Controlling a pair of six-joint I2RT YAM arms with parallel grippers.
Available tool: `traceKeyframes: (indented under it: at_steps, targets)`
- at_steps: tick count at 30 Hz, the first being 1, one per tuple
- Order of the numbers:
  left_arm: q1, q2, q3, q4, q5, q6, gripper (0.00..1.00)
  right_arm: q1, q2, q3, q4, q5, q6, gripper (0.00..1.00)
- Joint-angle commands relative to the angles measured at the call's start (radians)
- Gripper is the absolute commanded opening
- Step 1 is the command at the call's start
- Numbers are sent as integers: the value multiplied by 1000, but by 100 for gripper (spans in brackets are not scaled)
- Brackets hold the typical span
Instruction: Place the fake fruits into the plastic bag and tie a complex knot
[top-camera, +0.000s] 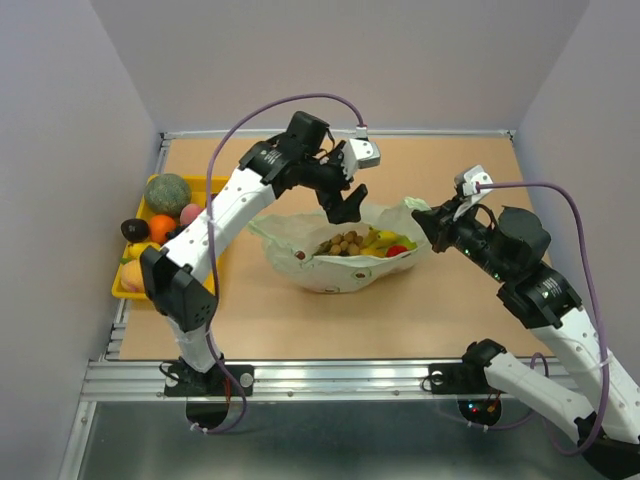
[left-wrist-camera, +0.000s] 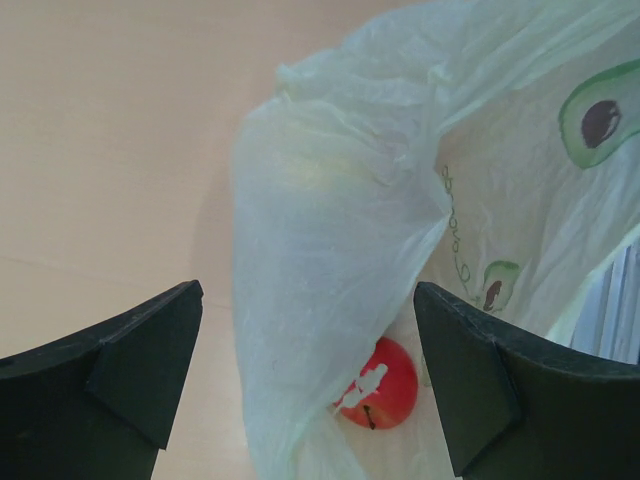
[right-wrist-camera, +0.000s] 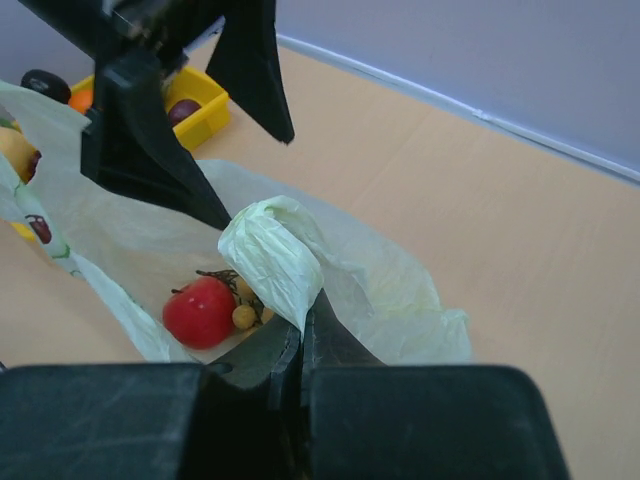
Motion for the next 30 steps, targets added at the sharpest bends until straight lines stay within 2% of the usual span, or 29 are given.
traceKeyframes:
  at_steps: [1,4,5,6,8,9,10,11,12,15,16,17,18,20,23,26,30]
  targets:
    - [-4,61,147,-106,33,-8,94,-6,-16,-25,42,35,17,1]
    - [-3,83,162,-187,168,3,84,-6,-16,-40,54,68,21,0]
    - [-4,77,150,-193,195,0,82,-6,-13,-45,57,73,24,0]
    - [-4,69,136,-200,216,-2,74,-6,-10,-48,63,79,29,0]
    - [-3,40,86,-208,244,1,68,-6,-2,-54,79,90,47,0]
    - [-10,28,62,-213,239,12,64,-6,-1,-57,86,90,49,0]
    - [-15,8,14,-210,212,14,54,-6,1,-62,103,120,47,0]
    - [-18,-3,-8,-208,200,18,49,-6,3,-60,110,120,43,0]
    - [-18,-12,-24,-196,192,17,41,-6,9,-59,113,117,38,0]
    - [-17,-27,-21,-193,157,17,31,-6,30,-52,119,105,38,0]
    - [-17,-29,2,-185,114,12,36,-6,38,-55,126,101,44,0]
    - [-15,-43,8,-173,85,1,46,-6,53,-54,128,73,46,0]
    - [-15,-56,8,-129,62,-8,64,-6,59,-48,128,73,58,0]
    - [-15,-112,-33,-81,-12,-3,73,-6,64,-46,130,65,51,0]
    - [-23,-145,-87,-32,-82,4,81,-6,55,-36,128,79,19,0]
    - [-33,-121,-106,-32,-129,26,83,-6,45,-49,134,90,-6,0]
    - [-55,-75,-90,-79,-110,103,86,-6,36,-68,136,87,-2,0]
